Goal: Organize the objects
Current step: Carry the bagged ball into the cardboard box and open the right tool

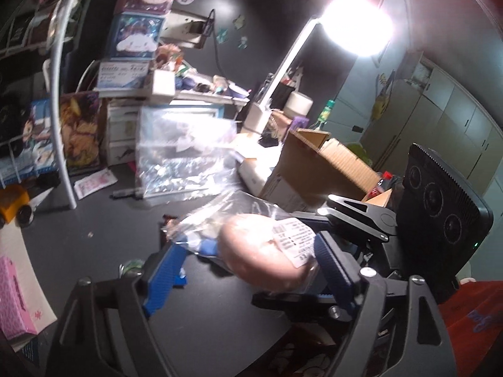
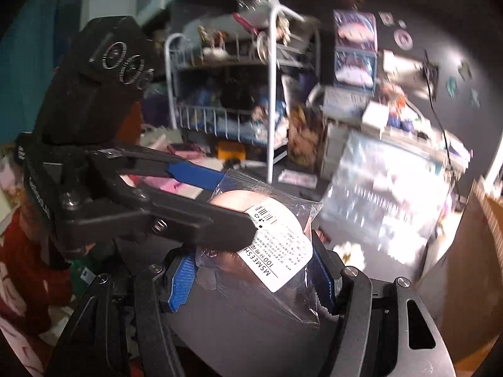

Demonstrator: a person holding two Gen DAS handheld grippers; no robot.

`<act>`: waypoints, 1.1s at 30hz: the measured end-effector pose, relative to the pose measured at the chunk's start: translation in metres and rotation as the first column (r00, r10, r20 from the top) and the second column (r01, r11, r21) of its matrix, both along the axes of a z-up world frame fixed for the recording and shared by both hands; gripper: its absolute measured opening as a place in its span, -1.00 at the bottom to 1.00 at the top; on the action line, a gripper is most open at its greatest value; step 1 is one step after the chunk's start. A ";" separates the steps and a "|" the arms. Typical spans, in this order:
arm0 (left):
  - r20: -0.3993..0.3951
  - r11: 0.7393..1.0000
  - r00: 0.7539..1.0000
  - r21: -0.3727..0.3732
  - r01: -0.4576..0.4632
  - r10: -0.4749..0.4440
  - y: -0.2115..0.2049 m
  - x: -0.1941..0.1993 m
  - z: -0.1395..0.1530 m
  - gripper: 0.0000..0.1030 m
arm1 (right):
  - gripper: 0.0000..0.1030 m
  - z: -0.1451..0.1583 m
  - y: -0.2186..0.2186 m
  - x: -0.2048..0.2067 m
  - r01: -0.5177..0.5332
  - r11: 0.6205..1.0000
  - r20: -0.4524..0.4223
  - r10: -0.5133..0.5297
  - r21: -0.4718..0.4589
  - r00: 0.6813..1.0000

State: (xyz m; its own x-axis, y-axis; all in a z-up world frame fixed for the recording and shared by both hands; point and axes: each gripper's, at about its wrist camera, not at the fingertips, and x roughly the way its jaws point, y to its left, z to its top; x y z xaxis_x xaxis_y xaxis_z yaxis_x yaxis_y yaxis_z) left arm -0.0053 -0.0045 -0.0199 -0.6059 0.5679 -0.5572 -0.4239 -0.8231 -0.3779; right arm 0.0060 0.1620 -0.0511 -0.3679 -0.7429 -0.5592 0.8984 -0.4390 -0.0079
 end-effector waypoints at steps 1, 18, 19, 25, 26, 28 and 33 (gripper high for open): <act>0.000 1.000 1.000 0.011 0.012 -0.012 0.005 -0.004 0.006 0.31 | 0.17 0.005 0.001 -0.001 -0.003 1.000 -0.010 0.003 0.000 1.000; 0.013 0.971 0.971 -0.018 0.240 -0.239 0.155 -0.097 0.069 -0.26 | 0.17 0.077 0.111 -0.088 0.217 0.976 0.000 -0.217 0.036 0.976; 0.021 0.967 0.968 -0.020 0.252 -0.252 0.164 -0.102 0.069 -0.27 | 0.17 0.079 0.118 -0.094 0.229 0.972 0.007 -0.230 0.042 0.973; 0.087 0.954 0.952 -0.037 0.298 -0.294 0.204 -0.126 0.061 -0.27 | 0.17 0.077 0.153 -0.122 0.279 0.956 0.061 -0.285 0.093 0.957; 0.099 0.953 0.950 -0.037 0.302 -0.297 0.207 -0.128 0.059 -0.27 | 0.17 0.075 0.157 -0.125 0.282 0.954 0.072 -0.290 0.103 0.954; 0.119 0.951 0.946 -0.041 0.308 -0.301 0.212 -0.132 0.055 -0.26 | 0.17 0.071 0.163 -0.131 0.286 0.950 0.087 -0.297 0.123 0.951; 0.106 0.955 0.956 -0.088 0.284 -0.274 0.216 -0.134 0.056 0.43 | 0.47 0.064 0.170 -0.137 0.304 0.939 0.105 -0.323 0.163 0.940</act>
State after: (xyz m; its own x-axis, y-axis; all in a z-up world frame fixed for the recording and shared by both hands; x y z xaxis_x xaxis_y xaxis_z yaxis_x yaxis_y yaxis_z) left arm -0.1388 0.2115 0.0362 -0.3750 0.6443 -0.6665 -0.6093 -0.7132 -0.3466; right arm -0.1310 0.3317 0.0133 -0.4877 -0.5105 -0.7081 0.7125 -0.7015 0.0150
